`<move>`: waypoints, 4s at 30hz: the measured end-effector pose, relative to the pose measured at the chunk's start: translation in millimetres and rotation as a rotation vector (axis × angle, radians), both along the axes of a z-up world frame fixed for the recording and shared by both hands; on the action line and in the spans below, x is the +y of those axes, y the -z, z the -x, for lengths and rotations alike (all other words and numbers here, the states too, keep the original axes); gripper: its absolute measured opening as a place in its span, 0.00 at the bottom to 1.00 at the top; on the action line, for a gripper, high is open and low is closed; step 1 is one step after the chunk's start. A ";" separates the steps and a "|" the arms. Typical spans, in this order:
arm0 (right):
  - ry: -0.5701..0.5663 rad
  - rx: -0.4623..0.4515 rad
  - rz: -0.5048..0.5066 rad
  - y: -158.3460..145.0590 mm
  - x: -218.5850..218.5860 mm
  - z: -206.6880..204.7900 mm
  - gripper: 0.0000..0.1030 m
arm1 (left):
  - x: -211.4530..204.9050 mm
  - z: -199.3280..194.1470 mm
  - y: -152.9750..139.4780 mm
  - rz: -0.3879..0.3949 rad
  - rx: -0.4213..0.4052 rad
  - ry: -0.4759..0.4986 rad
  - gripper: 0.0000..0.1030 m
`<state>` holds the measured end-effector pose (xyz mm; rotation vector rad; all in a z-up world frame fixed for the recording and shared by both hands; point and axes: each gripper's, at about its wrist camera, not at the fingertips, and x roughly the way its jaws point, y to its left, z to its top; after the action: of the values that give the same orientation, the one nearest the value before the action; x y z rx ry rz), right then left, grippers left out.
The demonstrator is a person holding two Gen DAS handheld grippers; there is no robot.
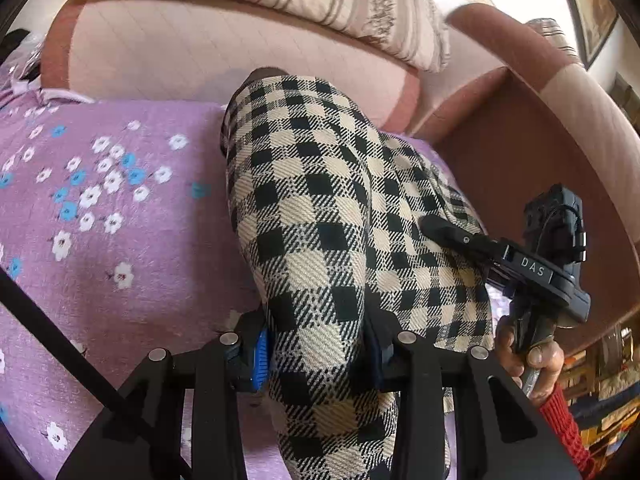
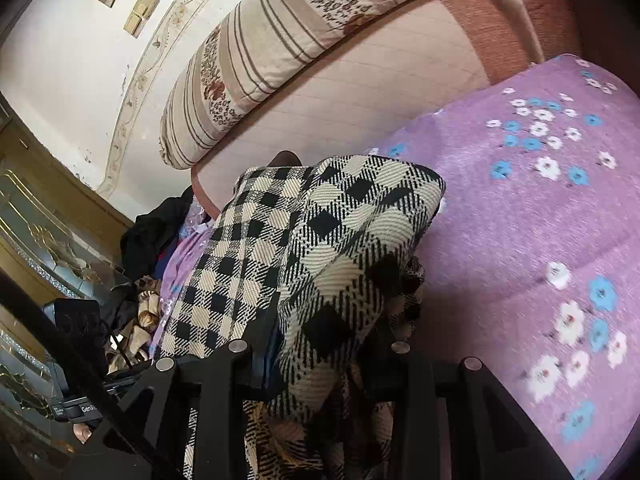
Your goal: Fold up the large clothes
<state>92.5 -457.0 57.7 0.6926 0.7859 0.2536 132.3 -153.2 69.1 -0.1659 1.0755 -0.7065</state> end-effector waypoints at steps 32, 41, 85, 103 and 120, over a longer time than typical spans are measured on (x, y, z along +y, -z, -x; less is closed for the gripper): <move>-0.009 0.186 0.288 37.0 40.9 112.0 0.00 | 60.4 128.9 47.9 -0.166 -0.055 -0.068 0.51; -0.005 0.049 0.401 -20.5 73.8 133.7 0.16 | 101.0 178.5 15.1 -0.233 -0.197 -0.210 0.53; 0.148 0.074 0.447 -36.6 73.4 117.0 0.51 | 122.1 295.4 -31.9 -0.327 -0.448 -0.412 1.00; 0.066 0.361 0.669 15.8 71.4 -88.1 0.27 | 148.7 248.2 20.1 -0.321 -0.292 -0.470 1.00; -0.109 0.227 0.666 -12.0 166.1 -46.4 0.29 | 150.0 265.4 9.2 -0.329 -0.371 -0.461 1.00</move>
<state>138.9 -290.9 69.7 0.0480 1.0541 0.0008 -133.1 -3.3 60.0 0.0045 0.7432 -0.1300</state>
